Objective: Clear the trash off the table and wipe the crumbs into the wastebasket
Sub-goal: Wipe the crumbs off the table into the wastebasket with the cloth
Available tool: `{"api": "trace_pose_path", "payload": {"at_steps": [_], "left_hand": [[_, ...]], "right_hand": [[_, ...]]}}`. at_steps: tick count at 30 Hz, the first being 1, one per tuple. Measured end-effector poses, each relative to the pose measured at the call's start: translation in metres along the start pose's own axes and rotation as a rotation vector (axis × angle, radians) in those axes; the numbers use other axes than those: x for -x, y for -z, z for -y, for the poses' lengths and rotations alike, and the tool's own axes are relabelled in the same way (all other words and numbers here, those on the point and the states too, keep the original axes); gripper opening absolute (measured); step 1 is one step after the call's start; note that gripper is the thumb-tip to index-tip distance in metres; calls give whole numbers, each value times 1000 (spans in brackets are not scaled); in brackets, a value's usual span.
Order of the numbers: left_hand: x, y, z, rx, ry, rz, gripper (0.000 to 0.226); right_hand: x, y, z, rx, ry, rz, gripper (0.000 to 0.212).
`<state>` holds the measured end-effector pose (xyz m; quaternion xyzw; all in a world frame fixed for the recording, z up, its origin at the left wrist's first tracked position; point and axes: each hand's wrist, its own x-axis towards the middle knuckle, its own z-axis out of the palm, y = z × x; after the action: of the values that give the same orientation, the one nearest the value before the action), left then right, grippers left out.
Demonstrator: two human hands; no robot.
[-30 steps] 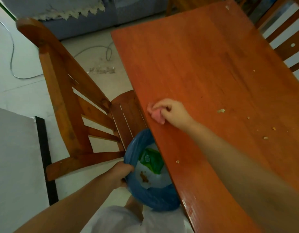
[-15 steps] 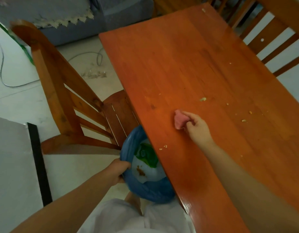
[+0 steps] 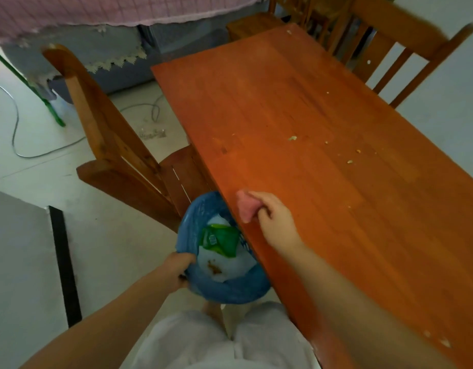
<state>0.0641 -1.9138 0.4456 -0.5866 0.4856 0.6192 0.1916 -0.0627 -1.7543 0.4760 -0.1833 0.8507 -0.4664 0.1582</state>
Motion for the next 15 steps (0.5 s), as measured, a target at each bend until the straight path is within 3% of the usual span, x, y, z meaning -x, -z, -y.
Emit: {"api": "trace_pose_path", "payload": {"at_steps": [3, 5, 11, 15], "left_hand": [[12, -1, 14, 14, -9, -41, 12], [17, 1, 22, 2, -9, -25, 12], [23, 2, 46, -42, 25, -17, 10], [21, 9, 50, -124, 41, 49, 13]], "right_hand": [[-3, 33, -33, 101, -172, -169, 45], [11, 33, -49, 183, -239, -142, 45], [77, -14, -39, 267, -84, -18, 47], [97, -27, -27, 255, -186, -23, 46]]}}
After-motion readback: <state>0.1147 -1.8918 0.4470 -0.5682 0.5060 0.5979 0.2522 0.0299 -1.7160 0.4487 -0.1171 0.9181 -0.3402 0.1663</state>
